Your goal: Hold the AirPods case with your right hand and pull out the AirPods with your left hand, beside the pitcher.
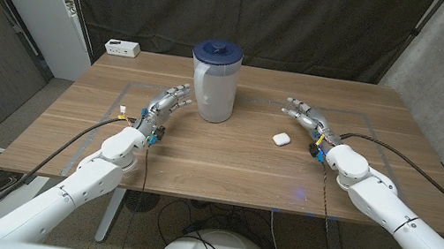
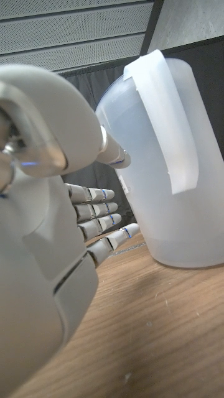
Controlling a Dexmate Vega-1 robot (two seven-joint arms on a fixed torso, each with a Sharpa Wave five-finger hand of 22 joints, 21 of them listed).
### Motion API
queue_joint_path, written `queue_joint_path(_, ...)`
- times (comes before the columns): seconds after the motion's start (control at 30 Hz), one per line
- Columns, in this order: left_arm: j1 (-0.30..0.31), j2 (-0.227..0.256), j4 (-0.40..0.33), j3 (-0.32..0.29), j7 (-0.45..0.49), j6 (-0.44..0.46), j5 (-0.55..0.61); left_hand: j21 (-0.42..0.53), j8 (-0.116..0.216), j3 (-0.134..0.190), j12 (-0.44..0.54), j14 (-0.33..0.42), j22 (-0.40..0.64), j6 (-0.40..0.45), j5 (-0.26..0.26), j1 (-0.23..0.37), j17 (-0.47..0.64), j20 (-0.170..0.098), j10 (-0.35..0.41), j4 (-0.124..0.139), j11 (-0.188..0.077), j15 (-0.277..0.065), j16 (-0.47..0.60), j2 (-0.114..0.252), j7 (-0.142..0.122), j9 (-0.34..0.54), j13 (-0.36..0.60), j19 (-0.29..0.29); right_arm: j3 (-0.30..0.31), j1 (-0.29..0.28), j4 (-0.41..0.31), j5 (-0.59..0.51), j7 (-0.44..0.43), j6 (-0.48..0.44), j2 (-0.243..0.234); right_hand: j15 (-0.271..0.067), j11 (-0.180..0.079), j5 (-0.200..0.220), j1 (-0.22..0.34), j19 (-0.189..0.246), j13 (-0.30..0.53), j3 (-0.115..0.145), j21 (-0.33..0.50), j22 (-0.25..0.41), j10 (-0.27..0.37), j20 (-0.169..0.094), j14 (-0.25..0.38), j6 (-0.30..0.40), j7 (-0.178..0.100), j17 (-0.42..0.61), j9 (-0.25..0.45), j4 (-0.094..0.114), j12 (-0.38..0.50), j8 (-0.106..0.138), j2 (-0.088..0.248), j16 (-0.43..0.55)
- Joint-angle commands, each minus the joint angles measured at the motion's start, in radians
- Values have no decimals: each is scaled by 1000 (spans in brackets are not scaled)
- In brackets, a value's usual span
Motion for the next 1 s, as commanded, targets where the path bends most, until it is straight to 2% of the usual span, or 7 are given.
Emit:
queue_joint_path(0.03,35,24,-37,-17,36,-2,28,-8,10,-2,5,-1,5,10,2,-2,4,1,7,-9,-4,-3,1,-11,-2,5,4,-2,-139,146,-220,-169,159,-492,-175,-50,-30,-15,158,-104,1,66,-2,3,-179,28,-150,-121,1,5,3,-2,-6,-17,25,2)
queue_joint_path(0.17,43,26,-43,-21,44,-2,31,-11,10,-6,6,-3,6,14,2,-2,5,2,6,-11,-4,-4,3,-10,-2,5,6,-3,-174,173,-235,-209,187,-526,-188,-48,-35,-11,186,-129,1,81,-4,3,-204,30,-173,-148,0,5,1,-3,-3,-15,35,2)
queue_joint_path(0.53,68,37,-59,-35,49,-1,26,-16,10,-11,8,-4,6,17,3,-2,5,2,7,-16,-3,-3,3,-11,-4,7,9,-4,-212,197,-319,-277,230,-619,-236,-50,-42,-6,211,-153,1,96,-5,2,-210,39,-184,-139,0,4,3,-3,3,-4,49,5)
queue_joint_path(0.9,72,47,-62,-39,35,3,20,-19,11,-14,9,-4,6,21,3,-2,5,2,7,-20,-7,-3,4,-11,-3,8,13,-4,-250,216,-348,-347,262,-653,-247,-62,-61,-3,242,-145,3,114,5,2,-176,31,-174,-31,1,3,17,2,24,43,61,14)
queue_joint_path(1.0,71,49,-60,-39,27,1,19,-20,11,-15,10,-4,6,22,3,-2,5,2,8,-21,-7,-3,4,-11,-2,8,13,-2,-259,213,-342,-369,255,-650,-243,-68,-70,-8,248,-135,3,116,8,1,-154,22,-160,36,1,3,24,7,32,66,65,19)
